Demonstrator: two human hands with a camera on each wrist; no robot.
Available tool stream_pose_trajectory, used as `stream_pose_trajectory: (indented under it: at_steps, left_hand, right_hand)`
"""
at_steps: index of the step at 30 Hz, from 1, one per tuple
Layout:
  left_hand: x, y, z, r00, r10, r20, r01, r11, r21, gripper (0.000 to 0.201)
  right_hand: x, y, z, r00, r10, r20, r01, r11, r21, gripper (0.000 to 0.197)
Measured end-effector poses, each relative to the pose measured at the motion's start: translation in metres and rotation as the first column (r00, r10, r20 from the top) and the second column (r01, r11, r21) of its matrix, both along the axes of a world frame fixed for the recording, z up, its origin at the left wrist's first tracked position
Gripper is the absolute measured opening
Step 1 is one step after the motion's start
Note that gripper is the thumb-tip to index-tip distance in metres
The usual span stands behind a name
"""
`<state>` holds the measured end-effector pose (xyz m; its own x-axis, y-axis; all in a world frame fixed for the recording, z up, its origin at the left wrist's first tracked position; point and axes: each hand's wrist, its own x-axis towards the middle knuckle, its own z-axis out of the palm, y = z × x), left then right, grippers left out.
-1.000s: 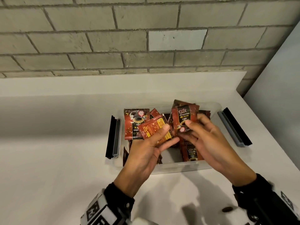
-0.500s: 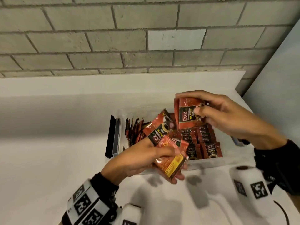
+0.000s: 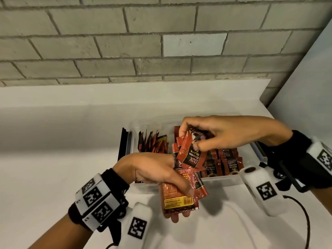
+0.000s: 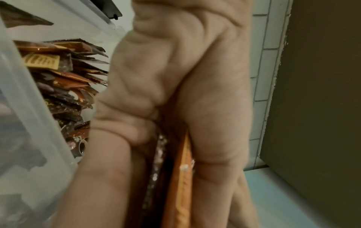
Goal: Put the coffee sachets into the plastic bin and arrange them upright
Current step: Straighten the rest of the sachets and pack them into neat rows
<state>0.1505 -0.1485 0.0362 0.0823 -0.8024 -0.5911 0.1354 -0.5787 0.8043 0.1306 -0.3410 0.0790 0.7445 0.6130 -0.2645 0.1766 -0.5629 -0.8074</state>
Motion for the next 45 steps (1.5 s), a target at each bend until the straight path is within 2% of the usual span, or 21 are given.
stream_pose_trajectory:
  at_steps: [3,6,11,15,18,22,24,28,34,37,39,41,45]
  left_hand:
    - [0.001,0.005,0.003,0.997,0.047,-0.064,-0.051,0.997,-0.057,0.037]
    - [-0.001,0.01,0.003,0.985,0.164,-0.055,-0.171,0.971,-0.169,0.039]
    - [-0.005,0.014,-0.007,0.912,0.399,-0.096,-0.409,0.87,-0.276,0.047]
    - [-0.007,0.012,-0.011,0.847,0.516,-0.127,-0.53,0.806,-0.263,0.048]
    - [-0.009,0.011,-0.013,0.82,0.555,-0.139,-0.57,0.772,-0.281,0.049]
    - [-0.011,0.011,-0.016,0.779,0.6,-0.182,-0.624,0.712,-0.323,0.053]
    - [-0.011,0.01,-0.018,0.757,0.618,-0.213,-0.651,0.683,-0.331,0.053]
    - [-0.013,0.009,-0.023,0.694,0.678,-0.242,-0.716,0.611,-0.338,0.041]
    - [-0.012,0.004,-0.026,0.567,0.799,-0.197,-0.803,0.485,-0.347,0.027]
    - [-0.012,0.003,-0.027,0.519,0.839,-0.163,-0.826,0.444,-0.347,0.022]
    - [-0.012,0.004,-0.027,0.517,0.844,-0.141,-0.824,0.446,-0.349,0.021]
    - [-0.013,0.004,-0.027,0.535,0.836,-0.122,-0.81,0.466,-0.356,0.023]
    - [-0.016,0.0,-0.026,0.575,0.809,-0.122,-0.781,0.498,-0.377,0.023]
  right_hand:
    - [-0.003,-0.005,-0.003,0.998,-0.053,-0.024,0.055,0.997,0.047,0.029]
    - [-0.007,-0.015,-0.004,0.982,-0.187,-0.036,0.19,0.973,0.134,0.032]
    - [-0.02,-0.028,-0.015,0.866,-0.487,-0.114,0.495,0.804,0.329,0.031]
    - [-0.029,-0.026,-0.029,0.81,-0.547,-0.211,0.586,0.736,0.339,0.026]
    - [-0.032,-0.02,-0.036,0.773,-0.584,-0.246,0.634,0.703,0.322,0.024]
    - [-0.034,-0.014,-0.044,0.661,-0.677,-0.324,0.748,0.559,0.359,0.029]
    - [-0.035,-0.01,-0.048,0.618,-0.688,-0.381,0.782,0.489,0.387,0.034]
    - [-0.038,-0.002,-0.055,0.576,-0.672,-0.465,0.813,0.412,0.411,0.034]
    - [-0.04,0.003,-0.063,0.56,-0.597,-0.575,0.828,0.406,0.386,0.025]
    - [-0.042,0.004,-0.067,0.53,-0.539,-0.654,0.847,0.302,0.437,0.021]
    - [-0.043,0.003,-0.067,0.512,-0.506,-0.694,0.854,0.214,0.475,0.027]
    - [-0.043,0.002,-0.067,0.508,-0.485,-0.712,0.853,0.17,0.493,0.034]
    - [-0.043,0.006,-0.067,0.558,-0.481,-0.676,0.825,0.232,0.516,0.038]
